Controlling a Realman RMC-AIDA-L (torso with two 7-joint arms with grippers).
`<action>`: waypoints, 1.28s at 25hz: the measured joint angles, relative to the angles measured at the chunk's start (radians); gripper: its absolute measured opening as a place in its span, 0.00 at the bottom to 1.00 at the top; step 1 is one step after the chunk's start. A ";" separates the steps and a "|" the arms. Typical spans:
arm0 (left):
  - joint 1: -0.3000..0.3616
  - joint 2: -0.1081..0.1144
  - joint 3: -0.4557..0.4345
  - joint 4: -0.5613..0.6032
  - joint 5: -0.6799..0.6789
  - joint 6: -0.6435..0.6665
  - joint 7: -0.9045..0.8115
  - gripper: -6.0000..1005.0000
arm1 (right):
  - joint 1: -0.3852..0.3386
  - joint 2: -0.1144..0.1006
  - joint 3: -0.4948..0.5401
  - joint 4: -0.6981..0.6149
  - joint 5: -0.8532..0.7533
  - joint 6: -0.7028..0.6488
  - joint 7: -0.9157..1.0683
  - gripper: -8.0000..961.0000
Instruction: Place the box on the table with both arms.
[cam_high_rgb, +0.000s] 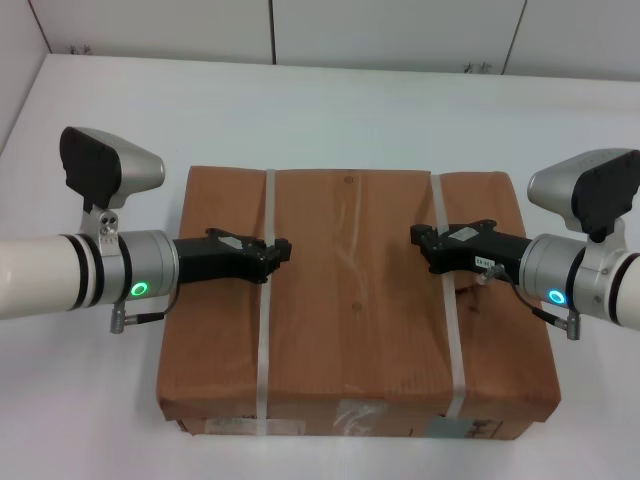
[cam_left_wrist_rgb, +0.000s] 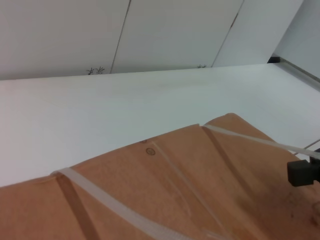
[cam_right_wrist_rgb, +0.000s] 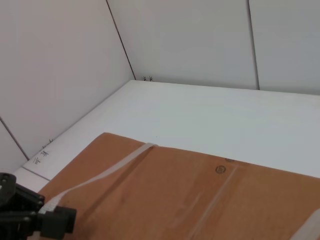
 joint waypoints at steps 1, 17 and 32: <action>0.000 0.000 0.000 0.000 0.000 0.000 0.000 0.07 | -0.001 0.000 0.000 0.000 0.000 -0.002 0.000 0.02; -0.009 -0.016 0.037 0.002 0.012 -0.029 -0.011 0.23 | -0.058 0.000 0.039 0.002 0.005 -0.002 0.004 0.21; 0.001 -0.012 0.029 0.009 0.002 -0.055 0.000 0.84 | -0.124 0.000 0.135 -0.021 0.005 -0.051 -0.018 0.85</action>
